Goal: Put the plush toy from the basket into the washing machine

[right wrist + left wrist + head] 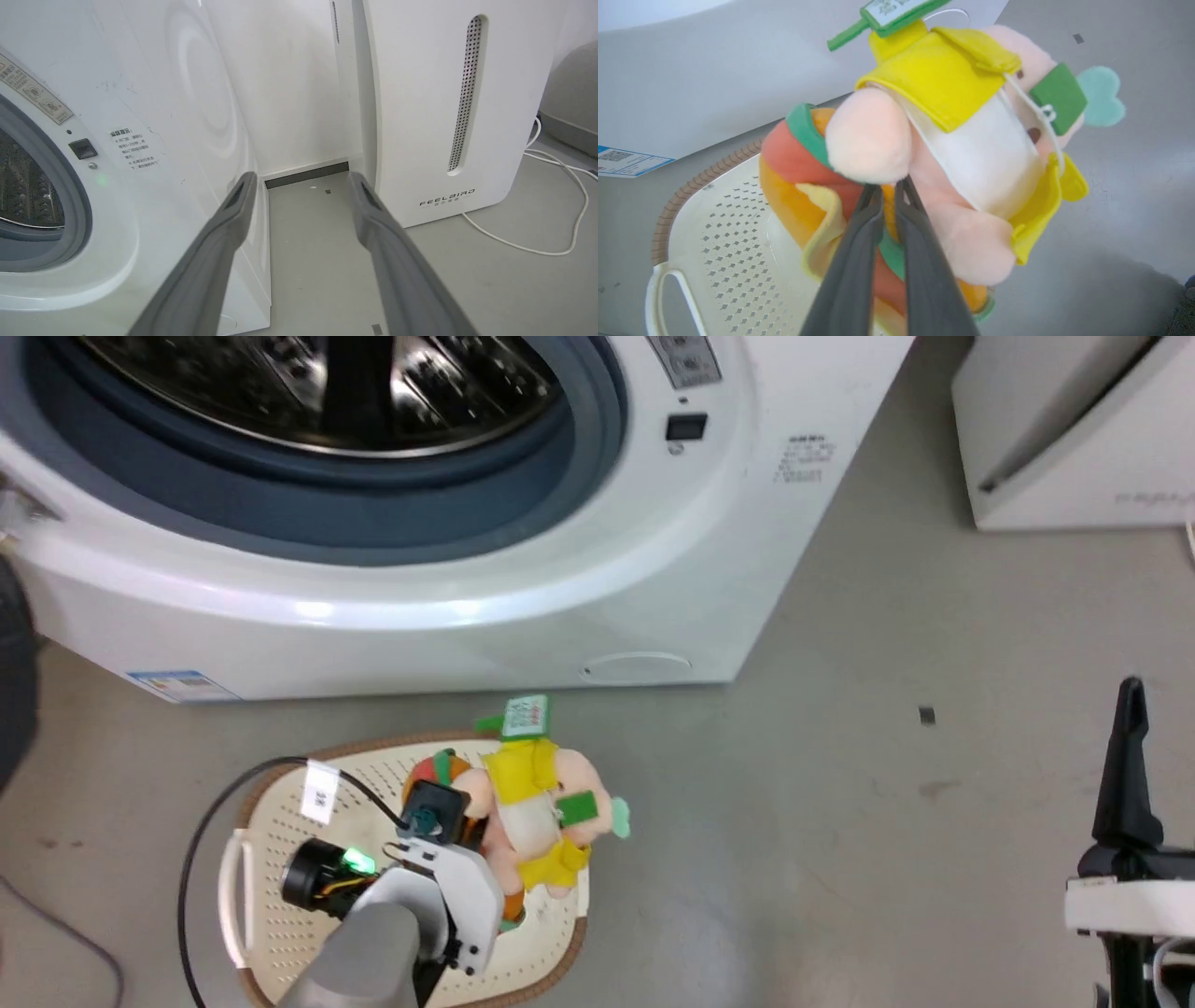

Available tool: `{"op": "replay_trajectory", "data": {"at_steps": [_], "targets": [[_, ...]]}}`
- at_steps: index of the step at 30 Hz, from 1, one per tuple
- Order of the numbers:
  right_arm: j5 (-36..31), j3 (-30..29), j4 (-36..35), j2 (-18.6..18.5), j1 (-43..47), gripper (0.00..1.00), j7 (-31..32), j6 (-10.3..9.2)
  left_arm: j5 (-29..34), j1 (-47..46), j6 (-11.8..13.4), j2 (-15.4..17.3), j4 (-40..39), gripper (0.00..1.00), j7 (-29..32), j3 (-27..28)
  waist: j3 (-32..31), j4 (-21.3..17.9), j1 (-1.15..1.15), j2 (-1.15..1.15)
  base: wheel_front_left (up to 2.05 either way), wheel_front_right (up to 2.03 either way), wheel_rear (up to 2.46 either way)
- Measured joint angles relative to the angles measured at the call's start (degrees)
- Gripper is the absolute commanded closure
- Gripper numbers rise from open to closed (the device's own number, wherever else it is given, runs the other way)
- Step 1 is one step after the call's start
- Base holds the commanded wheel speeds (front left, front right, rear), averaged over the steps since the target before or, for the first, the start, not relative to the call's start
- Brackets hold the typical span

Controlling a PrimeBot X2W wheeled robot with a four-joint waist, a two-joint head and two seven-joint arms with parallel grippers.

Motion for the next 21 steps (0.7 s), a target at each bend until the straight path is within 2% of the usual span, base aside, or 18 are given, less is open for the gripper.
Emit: {"op": "replay_trajectory", "data": {"at_steps": [4, 11, 21], "targets": [[-0.3, -0.1, 0.3, 0.0, 1.6, 0.0, 0.0, 0.0, -0.4, 1.6, 0.4, -0.4, -3.4, 1.0, -0.3, 0.1, -2.9, 1.3, 0.0, 0.0, 0.0, 0.0, 0.0], [-0.5, -0.3, 0.5, 0.0, 2.6, 0.0, 0.0, 0.0, -0.9, 5.1, 2.6, 0.7, -16.2, 1.0, -0.5, 1.9, -6.3, 2.9, -0.01, 0.0, 0.0, 0.0, 0.0], [-0.5, -0.3, 0.3, 0.0, 3.0, 0.0, 0.0, 0.0, -0.9, 7.5, 6.3, 4.0, -33.4, 1.0, -0.5, 7.1, -6.4, 2.5, 0.0, 0.0, 0.0, 0.0, 0.0]]}}
